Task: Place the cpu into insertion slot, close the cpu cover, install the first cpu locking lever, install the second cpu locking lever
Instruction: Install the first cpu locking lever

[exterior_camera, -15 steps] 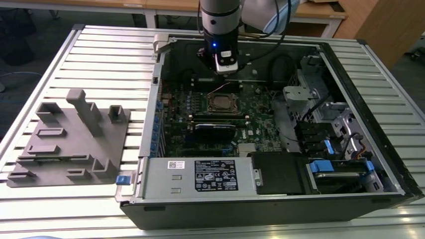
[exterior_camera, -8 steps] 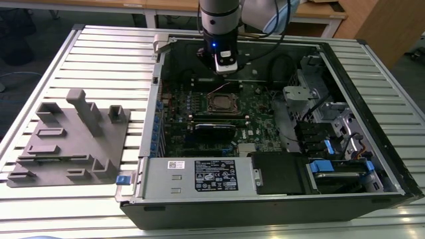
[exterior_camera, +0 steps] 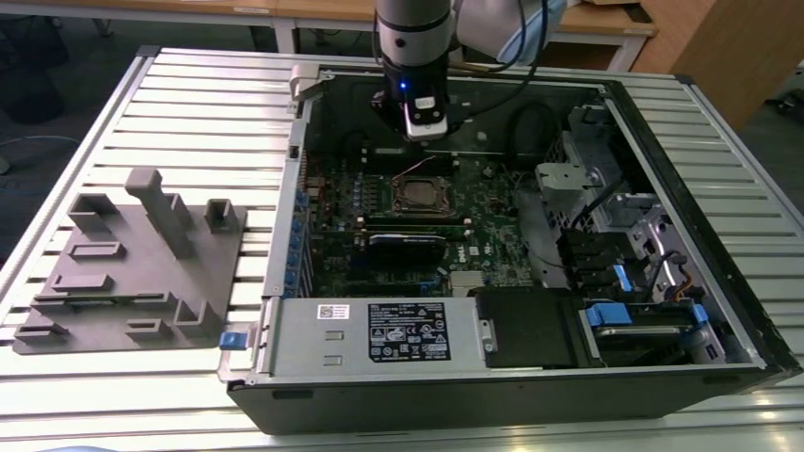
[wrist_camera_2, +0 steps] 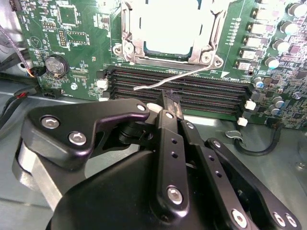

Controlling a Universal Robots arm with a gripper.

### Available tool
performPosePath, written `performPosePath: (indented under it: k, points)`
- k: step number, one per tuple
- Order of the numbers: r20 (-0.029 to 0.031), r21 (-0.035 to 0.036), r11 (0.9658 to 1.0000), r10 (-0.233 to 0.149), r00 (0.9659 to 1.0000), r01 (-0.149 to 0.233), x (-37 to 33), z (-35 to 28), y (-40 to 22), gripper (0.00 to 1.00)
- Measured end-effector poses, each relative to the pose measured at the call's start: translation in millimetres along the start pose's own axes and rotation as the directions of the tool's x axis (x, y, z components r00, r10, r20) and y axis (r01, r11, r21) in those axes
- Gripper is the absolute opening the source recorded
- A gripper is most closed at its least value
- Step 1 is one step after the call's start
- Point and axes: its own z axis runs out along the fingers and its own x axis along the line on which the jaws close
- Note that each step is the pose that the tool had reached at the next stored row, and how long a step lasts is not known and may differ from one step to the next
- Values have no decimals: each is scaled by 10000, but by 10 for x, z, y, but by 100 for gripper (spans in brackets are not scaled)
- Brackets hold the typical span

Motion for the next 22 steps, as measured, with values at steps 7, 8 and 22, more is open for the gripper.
performPosePath:
  k: [7,8,22]
  points:
    - [1,6,10000,-1,10000,1,1,16,-3,11]
    - [1,5,10000,-1,10000,1,1,17,-3,11]
    - [103,509,9959,-752,9971,746,1,13,-2,11]
